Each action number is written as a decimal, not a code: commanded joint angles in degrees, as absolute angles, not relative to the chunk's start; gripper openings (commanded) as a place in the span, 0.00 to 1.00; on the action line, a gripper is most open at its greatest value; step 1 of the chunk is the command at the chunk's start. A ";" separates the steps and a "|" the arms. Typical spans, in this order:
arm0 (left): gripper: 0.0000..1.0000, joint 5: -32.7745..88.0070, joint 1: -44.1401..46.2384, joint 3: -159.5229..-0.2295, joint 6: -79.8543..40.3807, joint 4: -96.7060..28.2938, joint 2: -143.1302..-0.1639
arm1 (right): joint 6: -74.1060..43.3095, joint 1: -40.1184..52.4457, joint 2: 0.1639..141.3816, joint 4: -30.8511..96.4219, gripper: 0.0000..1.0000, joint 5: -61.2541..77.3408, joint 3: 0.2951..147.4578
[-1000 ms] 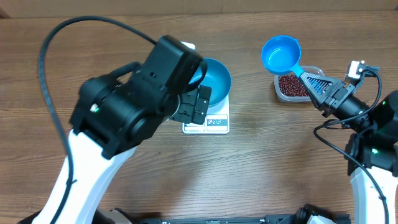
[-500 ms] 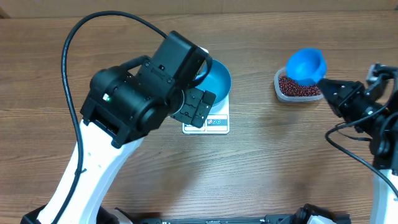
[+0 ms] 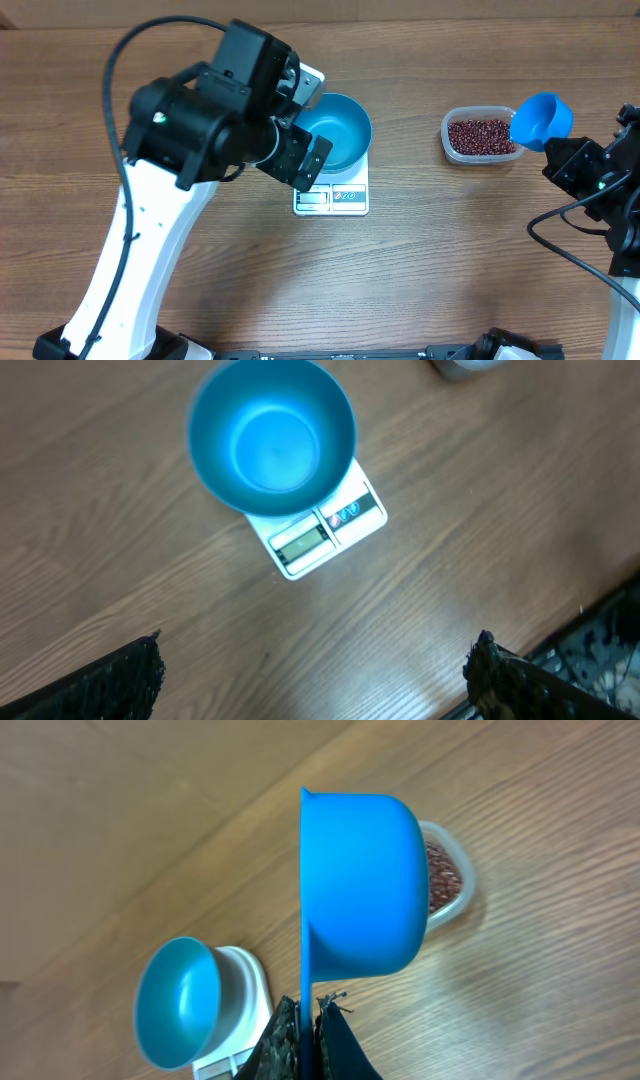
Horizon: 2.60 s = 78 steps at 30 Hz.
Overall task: Scoop item into bowl and weigh 150g on scale
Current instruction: 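Withdraw the left gripper toward the scale and move the right gripper right, then lower the blue scoop with the right gripper into the bean tub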
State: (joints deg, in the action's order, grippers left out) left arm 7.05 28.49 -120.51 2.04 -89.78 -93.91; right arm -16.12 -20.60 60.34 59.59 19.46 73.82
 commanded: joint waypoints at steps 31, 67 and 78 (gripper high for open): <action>1.00 10.55 28.36 -105.45 7.27 -78.72 -94.54 | -14.72 -5.23 74.98 65.91 0.04 -4.84 86.50; 1.00 10.11 28.36 -105.45 7.29 -74.56 -94.56 | -8.40 3.55 91.59 61.63 0.04 -24.36 88.95; 1.00 10.09 28.36 -105.45 7.31 -74.50 -94.67 | -7.75 5.63 96.36 61.82 0.04 -24.64 88.95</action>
